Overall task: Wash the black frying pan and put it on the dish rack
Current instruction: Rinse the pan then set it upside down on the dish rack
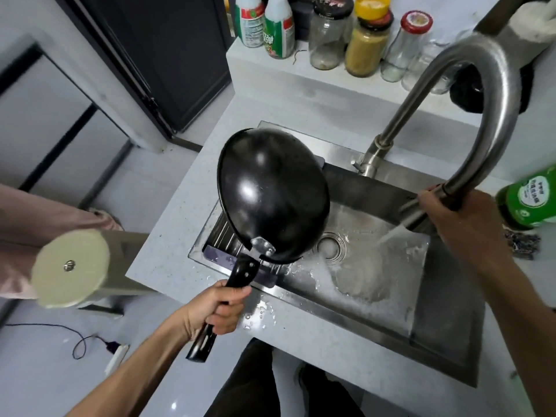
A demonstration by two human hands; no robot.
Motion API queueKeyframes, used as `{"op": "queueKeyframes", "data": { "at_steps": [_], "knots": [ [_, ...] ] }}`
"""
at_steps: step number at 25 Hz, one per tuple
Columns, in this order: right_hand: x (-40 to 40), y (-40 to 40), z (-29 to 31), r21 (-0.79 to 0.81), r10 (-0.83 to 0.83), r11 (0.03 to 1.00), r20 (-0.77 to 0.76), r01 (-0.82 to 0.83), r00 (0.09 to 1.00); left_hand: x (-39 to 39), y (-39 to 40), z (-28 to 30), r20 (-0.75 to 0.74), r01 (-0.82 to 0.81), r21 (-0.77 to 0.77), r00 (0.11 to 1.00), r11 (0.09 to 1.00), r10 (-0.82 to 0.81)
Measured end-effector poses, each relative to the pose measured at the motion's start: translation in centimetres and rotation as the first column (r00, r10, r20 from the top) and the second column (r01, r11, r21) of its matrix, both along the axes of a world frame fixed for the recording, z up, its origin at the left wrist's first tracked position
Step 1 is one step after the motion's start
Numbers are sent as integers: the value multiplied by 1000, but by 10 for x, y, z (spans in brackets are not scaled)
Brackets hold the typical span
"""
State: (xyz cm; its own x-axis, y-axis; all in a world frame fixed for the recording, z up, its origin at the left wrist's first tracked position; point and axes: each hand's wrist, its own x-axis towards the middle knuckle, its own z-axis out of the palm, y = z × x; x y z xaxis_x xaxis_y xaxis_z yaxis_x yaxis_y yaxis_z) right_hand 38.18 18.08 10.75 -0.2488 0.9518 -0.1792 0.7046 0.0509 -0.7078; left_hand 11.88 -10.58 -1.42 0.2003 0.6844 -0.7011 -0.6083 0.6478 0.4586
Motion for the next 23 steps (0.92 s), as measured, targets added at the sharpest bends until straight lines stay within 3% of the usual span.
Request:
{"op": "queueKeyframes", "data": {
  "at_steps": [3,8,11,13,15,16,18,20,21,23],
  "knots": [
    [2,0,-2,10,-11,1000,28,10,1000,-6,2,-7,137,-80,-14,987,997,81],
    [1,-1,-3,23,-35,999,-21,36,999,-32,5,-16,232,-49,-16,971,999,51],
    [-7,-5,-2,10,-19,1000,-6,19,1000,-41,19,-35,375,-49,-50,925,998,64],
    [-13,-7,-1,12,-13,1000,-3,13,1000,-44,21,-43,253,-10,-77,967,997,30],
    [-14,-8,-3,14,-24,1000,4,24,1000,-41,13,-41,-59,53,-110,996,992,-60],
    [-14,-8,-3,12,-20,1000,5,20,1000,-37,11,-39,-254,25,-119,966,993,-55],
    [-12,-7,-5,8,-25,1000,12,25,1000,-27,11,-38,-624,-112,-142,782,984,-1],
    [-11,-7,-5,3,-25,1000,20,25,999,-15,16,-45,-876,-245,-176,481,953,-38],
    [-12,-7,-5,1,-18,1000,20,18,1000,-9,18,-50,-935,-243,-194,339,950,-105],
    [-11,-6,-7,8,-8,1000,9,8,1000,-3,17,-60,-970,-184,-225,138,957,-201]
  ]
}}
